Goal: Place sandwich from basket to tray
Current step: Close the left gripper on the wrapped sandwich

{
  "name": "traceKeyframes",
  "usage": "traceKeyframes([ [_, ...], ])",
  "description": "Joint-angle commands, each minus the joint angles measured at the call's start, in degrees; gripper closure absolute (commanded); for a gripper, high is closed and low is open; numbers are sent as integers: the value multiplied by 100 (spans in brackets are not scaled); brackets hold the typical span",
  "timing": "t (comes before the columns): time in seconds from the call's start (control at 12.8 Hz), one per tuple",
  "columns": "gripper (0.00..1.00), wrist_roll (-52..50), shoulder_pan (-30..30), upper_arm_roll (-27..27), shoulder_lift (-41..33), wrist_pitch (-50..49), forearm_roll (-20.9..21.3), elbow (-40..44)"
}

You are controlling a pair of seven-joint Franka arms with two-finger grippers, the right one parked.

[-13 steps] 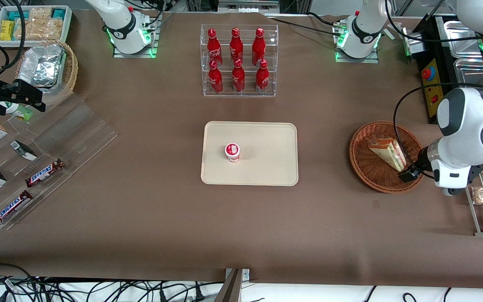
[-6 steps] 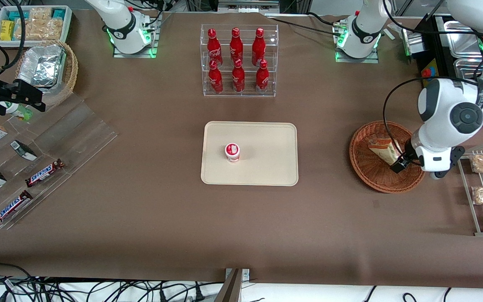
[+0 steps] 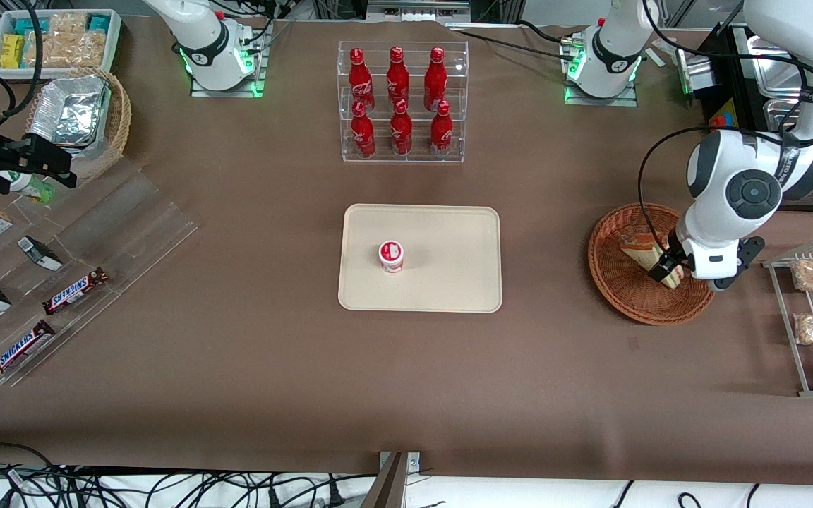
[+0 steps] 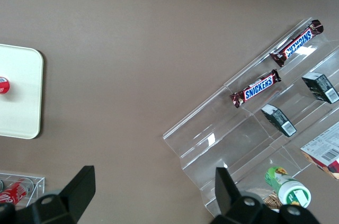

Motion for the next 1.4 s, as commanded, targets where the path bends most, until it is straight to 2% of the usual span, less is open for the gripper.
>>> traceKeyframes([
  [0.0,0,-177,37,-38,-192,81,167,-295],
  [0.31,0,-510,73,-56,-192,520,167,-603],
  [0.86,1,-581,73,-56,-166,477,167,-630],
  [1.01,36,-590,73,-56,-122,486,167,-630],
  [1.09,49,-590,64,-64,-122,477,167,-630],
  [1.17,53,-590,73,-56,-122,477,167,-630],
  [1.33,55,-590,64,-64,-122,477,167,-656],
])
